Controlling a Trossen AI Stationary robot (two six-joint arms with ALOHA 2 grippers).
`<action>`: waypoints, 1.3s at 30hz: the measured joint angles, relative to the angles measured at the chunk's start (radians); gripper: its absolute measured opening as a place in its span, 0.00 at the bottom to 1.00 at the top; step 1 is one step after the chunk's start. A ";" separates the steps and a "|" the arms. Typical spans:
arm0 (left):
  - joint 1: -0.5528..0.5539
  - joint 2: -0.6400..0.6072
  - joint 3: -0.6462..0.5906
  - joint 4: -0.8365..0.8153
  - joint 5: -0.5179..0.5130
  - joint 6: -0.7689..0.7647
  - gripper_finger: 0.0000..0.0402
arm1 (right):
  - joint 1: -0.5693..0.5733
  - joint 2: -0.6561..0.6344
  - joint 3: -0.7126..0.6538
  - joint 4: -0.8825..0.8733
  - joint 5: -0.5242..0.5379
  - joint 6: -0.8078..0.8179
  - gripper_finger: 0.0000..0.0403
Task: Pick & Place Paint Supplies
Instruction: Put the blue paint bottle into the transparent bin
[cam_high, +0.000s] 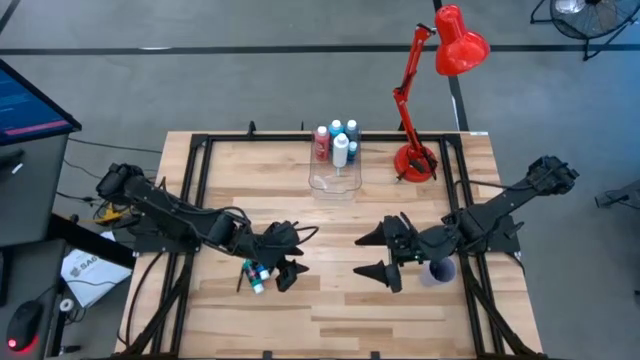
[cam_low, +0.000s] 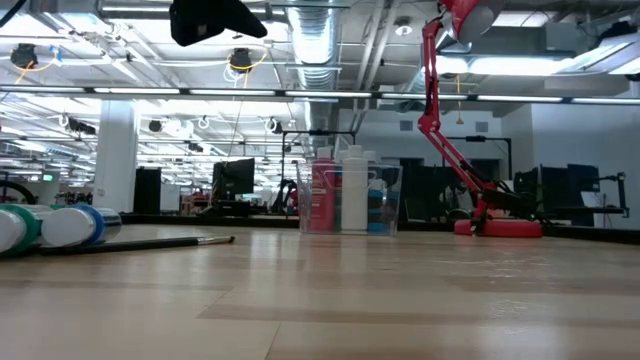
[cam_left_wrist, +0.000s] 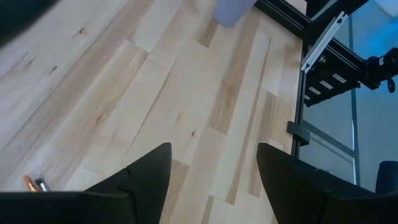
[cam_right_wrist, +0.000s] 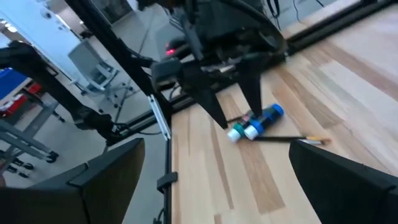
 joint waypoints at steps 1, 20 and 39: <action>0.001 0.000 0.000 0.000 0.000 0.000 0.57 | 0.000 0.000 0.000 0.001 0.000 -0.004 0.97; 0.004 0.000 0.000 -0.002 -0.003 0.000 0.57 | 0.000 0.000 0.000 0.000 0.000 -0.055 0.97; -0.011 -0.027 0.000 -0.475 0.156 0.090 0.57 | -0.012 0.000 0.000 0.174 -0.014 -0.282 0.97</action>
